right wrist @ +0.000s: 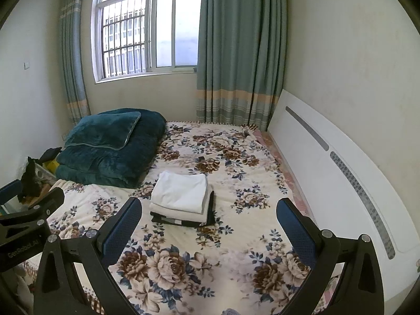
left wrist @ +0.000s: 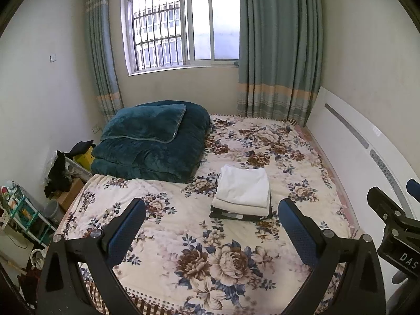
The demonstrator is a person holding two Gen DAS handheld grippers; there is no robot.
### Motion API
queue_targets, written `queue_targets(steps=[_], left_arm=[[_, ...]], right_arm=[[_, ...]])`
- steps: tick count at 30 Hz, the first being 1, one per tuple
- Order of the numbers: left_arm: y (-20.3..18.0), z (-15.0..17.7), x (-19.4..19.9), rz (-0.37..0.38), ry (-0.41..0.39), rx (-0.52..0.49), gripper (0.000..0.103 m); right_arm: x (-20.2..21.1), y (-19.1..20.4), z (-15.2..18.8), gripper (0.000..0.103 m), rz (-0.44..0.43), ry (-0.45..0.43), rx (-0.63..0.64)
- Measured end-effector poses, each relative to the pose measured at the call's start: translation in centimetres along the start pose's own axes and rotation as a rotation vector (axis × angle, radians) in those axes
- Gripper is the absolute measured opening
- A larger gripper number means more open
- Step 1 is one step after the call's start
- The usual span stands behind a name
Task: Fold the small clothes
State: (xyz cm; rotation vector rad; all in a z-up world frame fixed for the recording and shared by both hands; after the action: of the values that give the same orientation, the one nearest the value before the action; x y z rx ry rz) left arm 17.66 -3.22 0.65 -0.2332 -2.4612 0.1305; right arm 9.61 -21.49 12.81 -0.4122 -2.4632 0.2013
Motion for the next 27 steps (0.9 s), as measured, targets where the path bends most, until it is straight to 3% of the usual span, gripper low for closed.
queue_targets(steps=[27], left_arm=[[0.3, 0.0, 0.7, -0.017, -0.013, -0.001, 0.103]], right_arm=[[0.8, 1.1, 0.6, 0.103, 0.001, -0.001, -0.008]])
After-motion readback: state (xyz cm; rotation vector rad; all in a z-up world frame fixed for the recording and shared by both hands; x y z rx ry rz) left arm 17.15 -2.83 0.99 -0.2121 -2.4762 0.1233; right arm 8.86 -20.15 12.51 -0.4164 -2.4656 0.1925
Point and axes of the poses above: each gripper's, at about its wrist camera, not at the fingertips, and x roughly against the way its jaws point, y to its left, z to its underside, the point moved 3 cm from there along -x, roughly the way its jaws point, and after that the axes turned 15 degrees about z, right-handed, at the moved point
